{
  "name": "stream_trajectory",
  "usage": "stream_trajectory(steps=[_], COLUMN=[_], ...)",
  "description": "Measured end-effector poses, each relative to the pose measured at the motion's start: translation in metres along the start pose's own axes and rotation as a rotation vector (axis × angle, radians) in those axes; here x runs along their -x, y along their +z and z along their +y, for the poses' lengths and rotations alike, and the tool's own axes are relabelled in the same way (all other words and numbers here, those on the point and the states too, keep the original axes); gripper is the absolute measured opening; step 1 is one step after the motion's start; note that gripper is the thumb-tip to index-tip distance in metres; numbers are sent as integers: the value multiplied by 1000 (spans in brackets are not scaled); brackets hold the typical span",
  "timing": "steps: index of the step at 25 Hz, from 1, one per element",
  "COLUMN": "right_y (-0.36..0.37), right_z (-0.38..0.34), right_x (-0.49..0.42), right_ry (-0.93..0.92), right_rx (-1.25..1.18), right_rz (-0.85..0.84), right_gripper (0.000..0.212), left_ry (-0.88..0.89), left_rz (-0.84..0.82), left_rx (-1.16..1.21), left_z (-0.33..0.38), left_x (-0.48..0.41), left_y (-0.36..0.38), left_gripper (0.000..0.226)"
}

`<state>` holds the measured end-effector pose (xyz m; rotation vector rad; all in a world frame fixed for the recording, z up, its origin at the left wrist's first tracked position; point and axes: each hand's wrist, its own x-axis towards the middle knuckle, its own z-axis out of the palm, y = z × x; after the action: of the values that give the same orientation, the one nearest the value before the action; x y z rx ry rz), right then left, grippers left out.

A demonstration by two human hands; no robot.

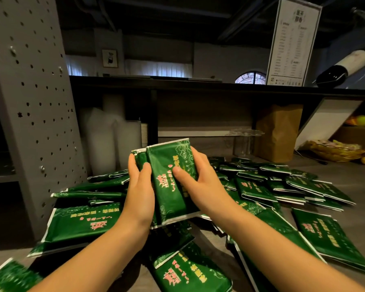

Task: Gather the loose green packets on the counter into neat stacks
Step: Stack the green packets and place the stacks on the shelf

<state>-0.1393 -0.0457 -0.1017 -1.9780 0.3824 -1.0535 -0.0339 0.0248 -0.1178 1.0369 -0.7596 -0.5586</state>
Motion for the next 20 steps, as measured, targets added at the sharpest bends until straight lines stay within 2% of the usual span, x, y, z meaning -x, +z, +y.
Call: stream_trajectory(steps=[3,4,8,10,12,14,17,20], right_y=[12,13,-8,-30,-53,-69,-71,-65], right_z=[-1,0,2,9,24,40,56,58], right_x=[4,3,-10,-18,-26,-30,-29,-27], right_ry=[1,40,185,178,215,364,547,495], right_rx=[19,15,-27,136,511,873,931,870], right_rz=[-51,-81,-150,-144,-157,-222,-306,-303], right_gripper=[57,64,54,50,52,66,90,97], left_ry=[-19,-7,28,27,22,27,48,59], left_rz=[-43,-45,-6,15,20,33,46,53], left_rx=[-3,-37,-93,-91,-76,-76,-75,-84], left_z=[0,0,2,4,5,6,7,7], left_x=[3,4,4,5,6,5,3,3], left_y=[0,0,2,2,3,2,0,0], left_gripper=[73,76,73,71,70,70,70,71])
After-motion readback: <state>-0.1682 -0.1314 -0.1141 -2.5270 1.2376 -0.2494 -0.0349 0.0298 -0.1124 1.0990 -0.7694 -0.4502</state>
